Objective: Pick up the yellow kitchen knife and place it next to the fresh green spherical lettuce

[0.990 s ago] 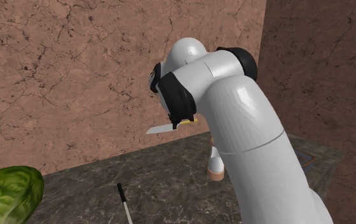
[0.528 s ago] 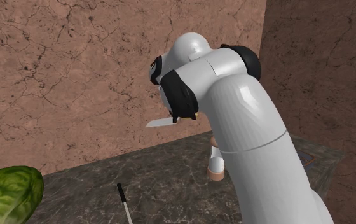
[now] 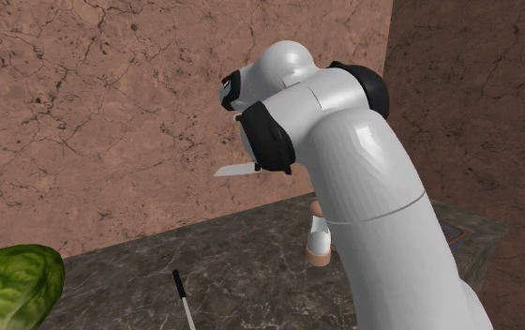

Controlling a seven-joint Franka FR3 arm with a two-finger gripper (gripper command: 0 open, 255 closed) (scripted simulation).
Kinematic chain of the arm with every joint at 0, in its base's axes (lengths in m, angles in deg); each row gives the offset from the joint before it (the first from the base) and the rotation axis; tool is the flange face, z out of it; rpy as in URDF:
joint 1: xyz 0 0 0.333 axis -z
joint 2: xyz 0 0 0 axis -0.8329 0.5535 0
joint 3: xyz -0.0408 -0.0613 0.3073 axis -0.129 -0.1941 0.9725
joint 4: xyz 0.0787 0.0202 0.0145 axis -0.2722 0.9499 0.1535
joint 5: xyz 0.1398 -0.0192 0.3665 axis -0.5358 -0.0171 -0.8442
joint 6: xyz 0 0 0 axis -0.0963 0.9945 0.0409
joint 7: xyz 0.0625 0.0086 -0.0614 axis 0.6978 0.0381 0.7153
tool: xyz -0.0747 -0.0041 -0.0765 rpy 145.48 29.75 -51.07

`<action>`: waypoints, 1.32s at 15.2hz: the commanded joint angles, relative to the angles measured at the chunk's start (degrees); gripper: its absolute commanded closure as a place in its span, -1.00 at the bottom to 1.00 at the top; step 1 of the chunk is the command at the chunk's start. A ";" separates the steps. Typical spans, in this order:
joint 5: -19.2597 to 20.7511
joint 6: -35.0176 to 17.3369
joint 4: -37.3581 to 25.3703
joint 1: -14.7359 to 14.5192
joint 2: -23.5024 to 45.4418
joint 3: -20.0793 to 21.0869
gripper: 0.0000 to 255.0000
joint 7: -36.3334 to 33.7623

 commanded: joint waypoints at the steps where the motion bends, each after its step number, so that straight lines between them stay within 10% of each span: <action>1: -0.01 1.59 -1.79 0.51 0.14 0.00 1.00 -0.16; 11: -0.74 9.47 -11.46 3.74 1.52 0.34 1.00 -0.97; 20: 14.99 -0.43 14.11 -19.00 -19.79 -2.62 1.00 -14.87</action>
